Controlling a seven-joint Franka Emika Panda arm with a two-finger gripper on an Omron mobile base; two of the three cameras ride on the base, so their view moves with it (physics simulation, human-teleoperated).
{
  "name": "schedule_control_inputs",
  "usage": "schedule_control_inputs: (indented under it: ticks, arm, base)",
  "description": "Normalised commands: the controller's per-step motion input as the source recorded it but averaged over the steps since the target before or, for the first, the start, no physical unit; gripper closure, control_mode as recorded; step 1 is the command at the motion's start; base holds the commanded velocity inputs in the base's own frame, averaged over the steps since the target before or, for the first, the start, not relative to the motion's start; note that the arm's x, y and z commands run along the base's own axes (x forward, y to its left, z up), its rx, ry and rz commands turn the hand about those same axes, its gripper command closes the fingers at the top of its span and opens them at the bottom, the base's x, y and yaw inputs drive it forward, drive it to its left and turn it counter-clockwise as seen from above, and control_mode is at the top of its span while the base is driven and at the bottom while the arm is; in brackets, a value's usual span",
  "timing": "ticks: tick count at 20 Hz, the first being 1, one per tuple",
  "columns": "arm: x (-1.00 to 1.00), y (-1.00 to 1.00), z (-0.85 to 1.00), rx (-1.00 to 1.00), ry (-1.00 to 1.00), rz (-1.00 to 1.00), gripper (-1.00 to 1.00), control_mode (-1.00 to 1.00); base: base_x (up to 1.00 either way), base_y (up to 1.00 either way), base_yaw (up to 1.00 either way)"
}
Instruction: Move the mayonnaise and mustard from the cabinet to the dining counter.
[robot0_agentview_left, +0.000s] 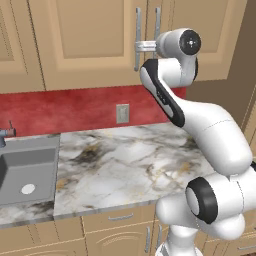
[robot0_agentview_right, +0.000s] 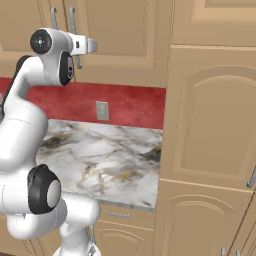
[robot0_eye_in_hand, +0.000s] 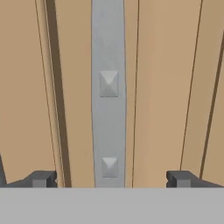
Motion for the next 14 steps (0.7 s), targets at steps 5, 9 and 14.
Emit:
schedule_control_inputs:
  ticks: [5, 9, 14]
  arm:
    - [0.45, 0.00, -0.05, 0.00, 0.00, 0.00, -1.00, -1.00]
    - [0.44, 0.00, -0.09, 0.00, 0.00, 0.00, -1.00, -1.00]
    - [0.16, 0.00, -0.04, 0.00, 0.00, 0.00, 1.00, -1.00]
  base:
    - [0.00, 0.00, 0.00]
    - [0.00, 0.00, 0.00]
    - [0.00, 0.00, 0.00]
